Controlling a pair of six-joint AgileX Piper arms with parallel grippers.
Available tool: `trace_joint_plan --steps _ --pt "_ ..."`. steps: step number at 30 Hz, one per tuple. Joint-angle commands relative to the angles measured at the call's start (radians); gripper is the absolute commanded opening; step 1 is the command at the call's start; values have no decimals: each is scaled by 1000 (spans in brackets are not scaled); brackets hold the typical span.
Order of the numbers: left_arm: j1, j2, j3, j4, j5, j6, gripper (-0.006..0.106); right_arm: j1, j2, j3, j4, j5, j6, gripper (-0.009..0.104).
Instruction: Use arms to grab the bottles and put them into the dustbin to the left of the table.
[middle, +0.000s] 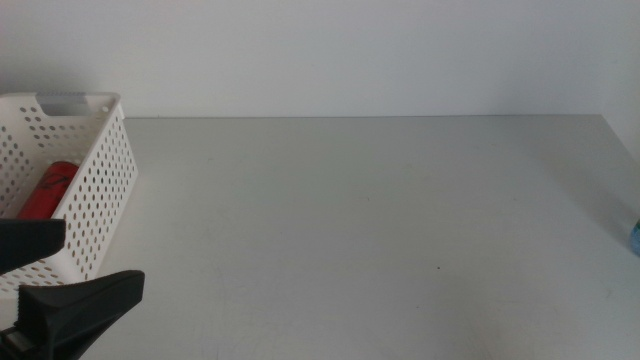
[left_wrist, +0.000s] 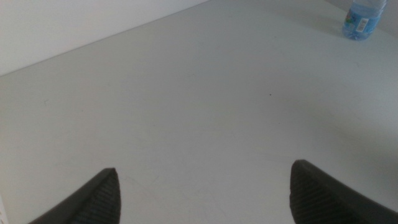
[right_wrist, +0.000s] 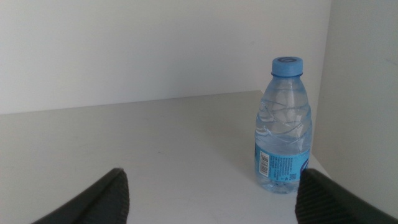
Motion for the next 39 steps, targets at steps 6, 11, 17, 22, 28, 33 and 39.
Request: trace_joint_plan --steps 6,11,17,22,28,33,39 --pt "-8 6 -28 0 -75 -11 92 -5 143 -10 -18 -224 111 94" --pt "-8 6 -28 0 -75 -11 92 -5 354 -10 -32 -345 118 94" --pt "-8 6 -28 0 -75 -11 92 -5 629 -10 -31 -528 14 94" --pt "-8 6 -28 0 -75 -11 92 -5 807 -10 -27 -715 -3 94" --pt "-8 6 -28 0 -75 -11 92 -5 980 -10 28 -958 -4 94" --pt "-8 6 -28 0 -75 -11 92 -6 1109 -10 79 -1056 -30 94" --pt "-8 6 -28 0 -75 -11 92 -6 1244 -10 76 -1151 -30 94"
